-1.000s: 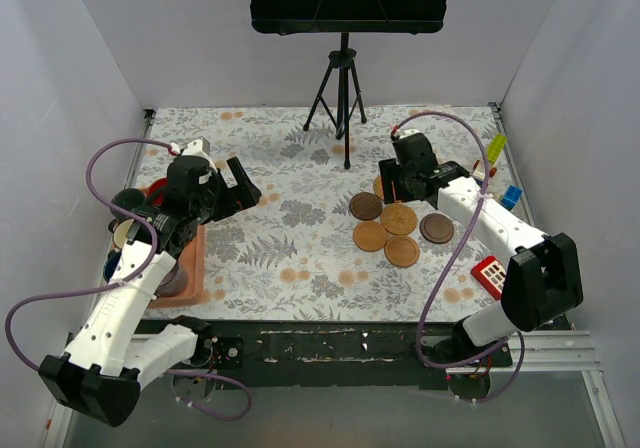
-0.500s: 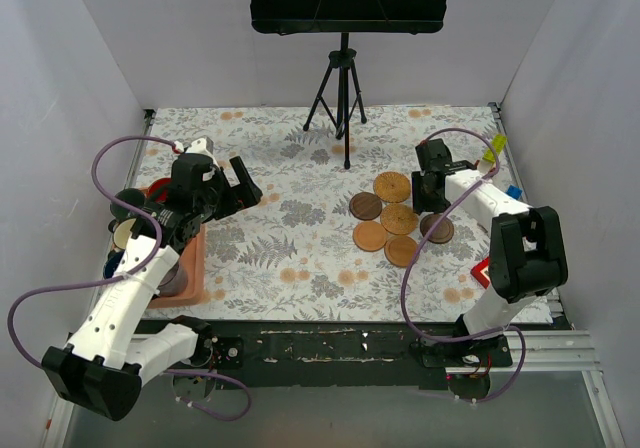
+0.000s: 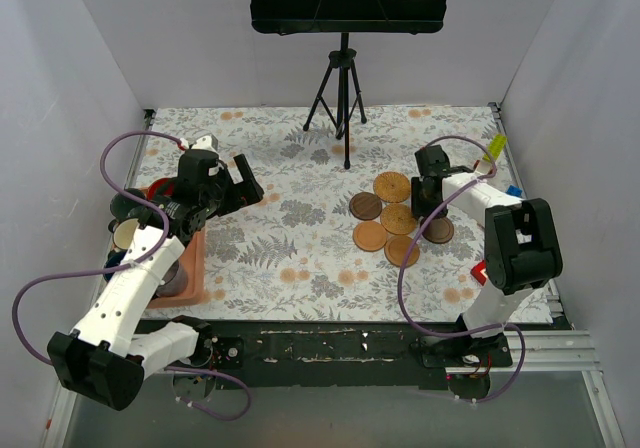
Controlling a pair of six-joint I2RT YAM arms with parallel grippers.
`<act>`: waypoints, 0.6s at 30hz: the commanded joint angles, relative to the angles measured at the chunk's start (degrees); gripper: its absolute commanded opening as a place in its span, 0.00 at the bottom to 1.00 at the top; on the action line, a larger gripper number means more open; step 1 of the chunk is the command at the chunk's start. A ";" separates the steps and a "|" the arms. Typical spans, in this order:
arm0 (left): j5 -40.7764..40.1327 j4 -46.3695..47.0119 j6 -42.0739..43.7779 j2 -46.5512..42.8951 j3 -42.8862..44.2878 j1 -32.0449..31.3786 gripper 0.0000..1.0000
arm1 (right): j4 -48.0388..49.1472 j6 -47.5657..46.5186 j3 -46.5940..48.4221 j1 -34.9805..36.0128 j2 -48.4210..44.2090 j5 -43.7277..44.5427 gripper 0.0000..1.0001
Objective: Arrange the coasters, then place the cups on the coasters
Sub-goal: Move the coaster to the center of the board.
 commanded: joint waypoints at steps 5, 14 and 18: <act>-0.71 0.80 0.67 -0.10 2.10 -0.16 0.98 | 3.44 3.22 -2.38 -0.04 1.23 2.43 0.46; -0.45 0.80 0.41 0.25 2.10 -0.16 0.98 | 3.97 5.68 -7.74 0.04 -2.19 5.59 0.46; 0.16 0.98 0.23 -0.36 1.75 -0.16 0.98 | 4.76 6.21 -10.64 -0.04 -4.92 5.77 0.45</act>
